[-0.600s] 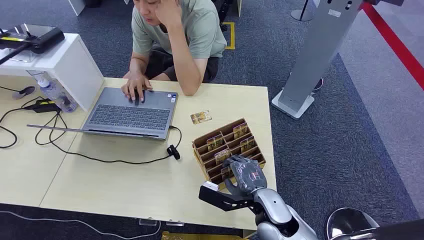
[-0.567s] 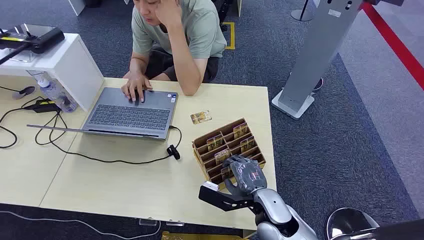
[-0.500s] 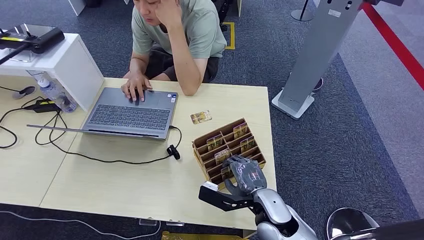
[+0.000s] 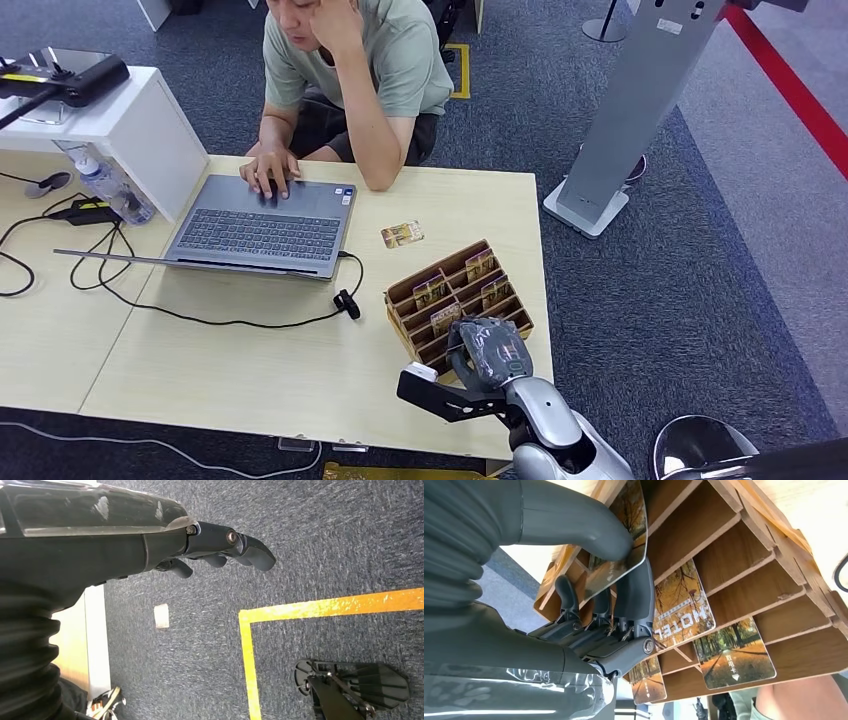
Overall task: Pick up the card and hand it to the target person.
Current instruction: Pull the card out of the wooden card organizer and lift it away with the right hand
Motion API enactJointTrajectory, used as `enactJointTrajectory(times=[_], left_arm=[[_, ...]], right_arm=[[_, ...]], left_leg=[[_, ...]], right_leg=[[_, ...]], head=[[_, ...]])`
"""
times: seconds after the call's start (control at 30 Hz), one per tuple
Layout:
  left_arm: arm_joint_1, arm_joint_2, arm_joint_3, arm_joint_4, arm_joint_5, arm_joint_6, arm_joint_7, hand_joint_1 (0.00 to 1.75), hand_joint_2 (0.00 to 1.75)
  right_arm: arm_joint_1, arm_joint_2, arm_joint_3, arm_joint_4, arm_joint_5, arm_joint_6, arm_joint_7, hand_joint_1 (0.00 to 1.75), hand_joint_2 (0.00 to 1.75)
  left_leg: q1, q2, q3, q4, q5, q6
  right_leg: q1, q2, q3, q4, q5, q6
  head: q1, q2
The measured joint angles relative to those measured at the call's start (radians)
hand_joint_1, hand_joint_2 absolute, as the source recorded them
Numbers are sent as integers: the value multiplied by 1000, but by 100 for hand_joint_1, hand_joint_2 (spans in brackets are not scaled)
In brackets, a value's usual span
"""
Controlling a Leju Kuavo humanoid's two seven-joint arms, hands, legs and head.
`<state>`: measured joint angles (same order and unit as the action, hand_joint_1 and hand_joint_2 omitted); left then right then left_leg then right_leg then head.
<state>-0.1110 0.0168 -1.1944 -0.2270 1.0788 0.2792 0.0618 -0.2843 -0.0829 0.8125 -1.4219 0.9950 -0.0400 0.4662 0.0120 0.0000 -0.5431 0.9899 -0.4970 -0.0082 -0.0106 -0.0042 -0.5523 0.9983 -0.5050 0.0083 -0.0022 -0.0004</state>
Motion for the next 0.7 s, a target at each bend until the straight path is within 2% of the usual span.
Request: enactJointTrajectory(times=[0.7], left_arm=[[0, 0, -1, 0, -9, 11, -4, 0, 175]], right_arm=[[0, 0, 0, 1, 2, -13, -2, 129, 175]], left_leg=[[0, 0, 1, 0, 0, 0]], right_leg=[[0, 0, 0, 0, 0, 0]], head=[[0, 0]])
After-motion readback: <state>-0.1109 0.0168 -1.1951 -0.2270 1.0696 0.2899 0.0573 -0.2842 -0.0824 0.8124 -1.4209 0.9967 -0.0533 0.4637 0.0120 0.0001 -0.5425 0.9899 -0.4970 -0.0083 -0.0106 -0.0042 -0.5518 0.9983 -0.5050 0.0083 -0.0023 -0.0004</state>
